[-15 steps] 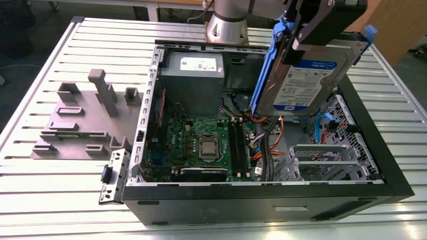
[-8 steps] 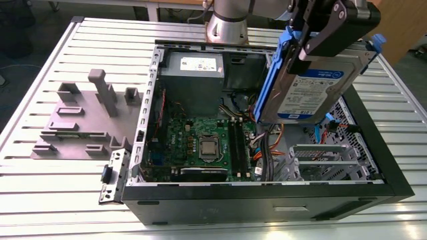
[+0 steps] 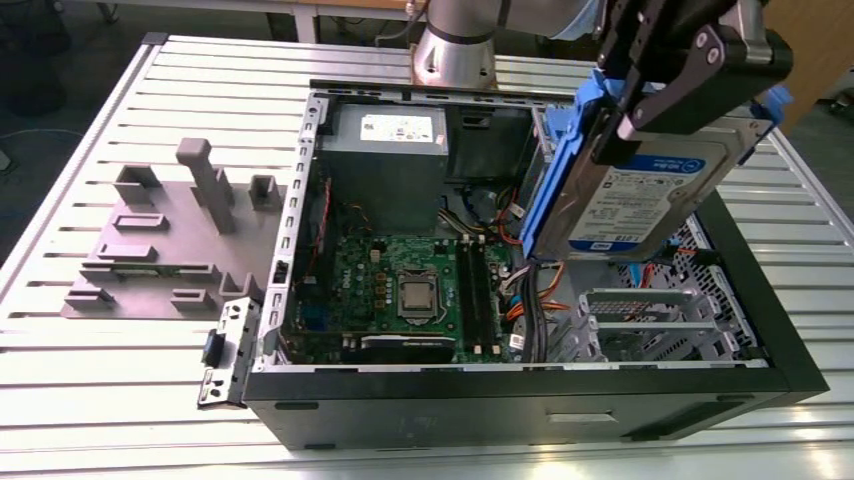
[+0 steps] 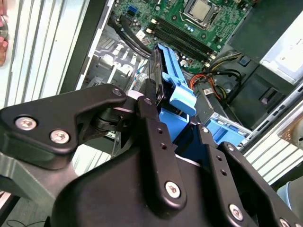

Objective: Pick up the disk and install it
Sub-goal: 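Insert the disk into the insertion slot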

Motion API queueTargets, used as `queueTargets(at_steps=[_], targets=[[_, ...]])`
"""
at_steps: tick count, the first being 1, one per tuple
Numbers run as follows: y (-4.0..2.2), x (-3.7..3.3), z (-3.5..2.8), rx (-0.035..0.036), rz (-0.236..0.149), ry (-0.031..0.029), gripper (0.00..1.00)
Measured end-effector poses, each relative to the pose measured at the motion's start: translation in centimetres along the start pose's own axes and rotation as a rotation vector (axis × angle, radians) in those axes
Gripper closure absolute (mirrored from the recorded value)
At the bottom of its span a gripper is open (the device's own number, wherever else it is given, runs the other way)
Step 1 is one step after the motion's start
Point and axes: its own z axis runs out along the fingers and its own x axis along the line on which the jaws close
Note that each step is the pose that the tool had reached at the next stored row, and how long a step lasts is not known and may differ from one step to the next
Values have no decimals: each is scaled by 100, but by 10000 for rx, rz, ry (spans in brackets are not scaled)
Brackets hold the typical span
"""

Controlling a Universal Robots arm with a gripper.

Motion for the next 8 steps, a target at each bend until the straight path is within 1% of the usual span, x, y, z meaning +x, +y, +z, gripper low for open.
queueTargets(at_steps=[5, 8], targets=[[61, -86, 31, 0, 0, -1, 64], [124, -127, 48, 0, 0, -1, 64]])
